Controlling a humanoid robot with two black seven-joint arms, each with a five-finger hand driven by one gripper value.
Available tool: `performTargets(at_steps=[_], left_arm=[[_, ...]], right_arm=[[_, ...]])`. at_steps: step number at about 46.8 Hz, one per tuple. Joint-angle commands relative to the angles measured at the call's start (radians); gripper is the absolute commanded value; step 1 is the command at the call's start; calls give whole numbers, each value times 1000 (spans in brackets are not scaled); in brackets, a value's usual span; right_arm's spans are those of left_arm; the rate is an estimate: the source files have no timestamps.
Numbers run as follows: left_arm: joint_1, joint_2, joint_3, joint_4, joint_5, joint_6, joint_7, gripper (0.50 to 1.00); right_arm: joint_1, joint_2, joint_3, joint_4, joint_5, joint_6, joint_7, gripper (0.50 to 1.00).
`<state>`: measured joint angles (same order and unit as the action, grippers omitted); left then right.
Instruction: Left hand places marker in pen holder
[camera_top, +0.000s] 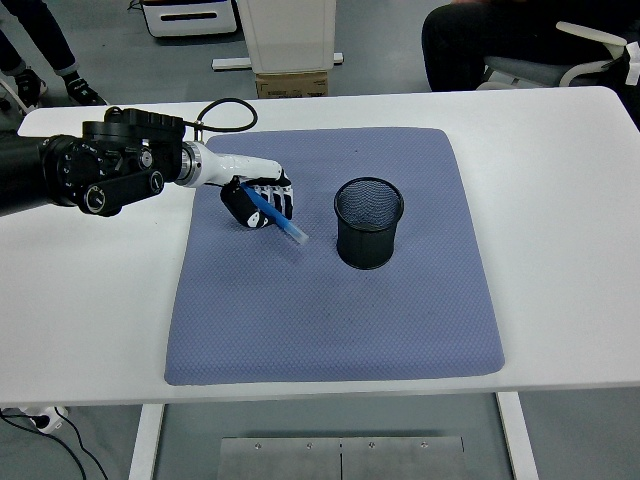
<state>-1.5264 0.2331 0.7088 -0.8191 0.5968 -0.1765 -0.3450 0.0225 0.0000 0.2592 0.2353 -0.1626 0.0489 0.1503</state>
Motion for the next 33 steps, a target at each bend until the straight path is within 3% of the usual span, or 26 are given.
performTargets(at_steps=[1, 33], left_arm=[[0, 0, 0, 0, 0, 0, 0, 500], [-9, 0, -51, 0, -15, 6, 0, 500]], right_arm=[[0, 0, 0, -1, 0, -1, 0, 1000], [-1, 0, 0, 1, 0, 0, 0, 1000]])
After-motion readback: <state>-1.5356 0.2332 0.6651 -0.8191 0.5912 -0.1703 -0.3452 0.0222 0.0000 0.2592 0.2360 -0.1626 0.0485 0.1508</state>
